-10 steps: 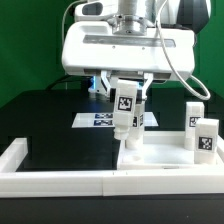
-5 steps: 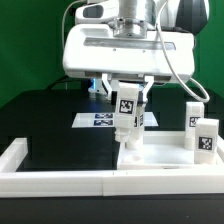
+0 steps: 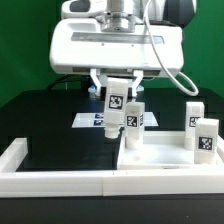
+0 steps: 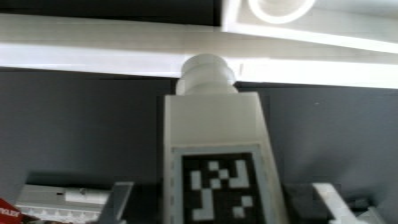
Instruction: Assemble square table
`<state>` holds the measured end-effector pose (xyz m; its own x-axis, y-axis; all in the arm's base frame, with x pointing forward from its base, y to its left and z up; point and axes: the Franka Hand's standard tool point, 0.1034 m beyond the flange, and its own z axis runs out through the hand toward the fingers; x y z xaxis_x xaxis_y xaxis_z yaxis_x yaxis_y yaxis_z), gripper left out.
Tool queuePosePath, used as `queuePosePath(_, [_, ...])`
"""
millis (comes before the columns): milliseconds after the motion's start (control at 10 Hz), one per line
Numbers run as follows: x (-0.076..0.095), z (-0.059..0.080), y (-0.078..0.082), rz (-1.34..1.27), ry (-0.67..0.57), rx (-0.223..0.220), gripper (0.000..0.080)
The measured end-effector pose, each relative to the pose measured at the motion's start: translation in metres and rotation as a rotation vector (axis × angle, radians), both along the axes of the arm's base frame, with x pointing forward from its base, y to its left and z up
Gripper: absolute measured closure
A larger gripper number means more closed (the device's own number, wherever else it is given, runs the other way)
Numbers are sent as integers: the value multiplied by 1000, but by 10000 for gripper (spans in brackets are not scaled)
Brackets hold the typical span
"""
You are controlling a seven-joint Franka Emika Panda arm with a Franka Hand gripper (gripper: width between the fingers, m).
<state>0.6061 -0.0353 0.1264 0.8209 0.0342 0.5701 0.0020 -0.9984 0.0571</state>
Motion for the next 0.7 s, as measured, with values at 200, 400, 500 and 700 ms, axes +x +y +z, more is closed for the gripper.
queuePosePath(200, [0,0,1,1,1,1,509])
queuePosePath(400, [0,-1,1,5,1,-1,509])
queuePosePath(500, [0,-1,0,17,2,-3,509])
queuePosePath(700, [1,1,1,14,1,17,509])
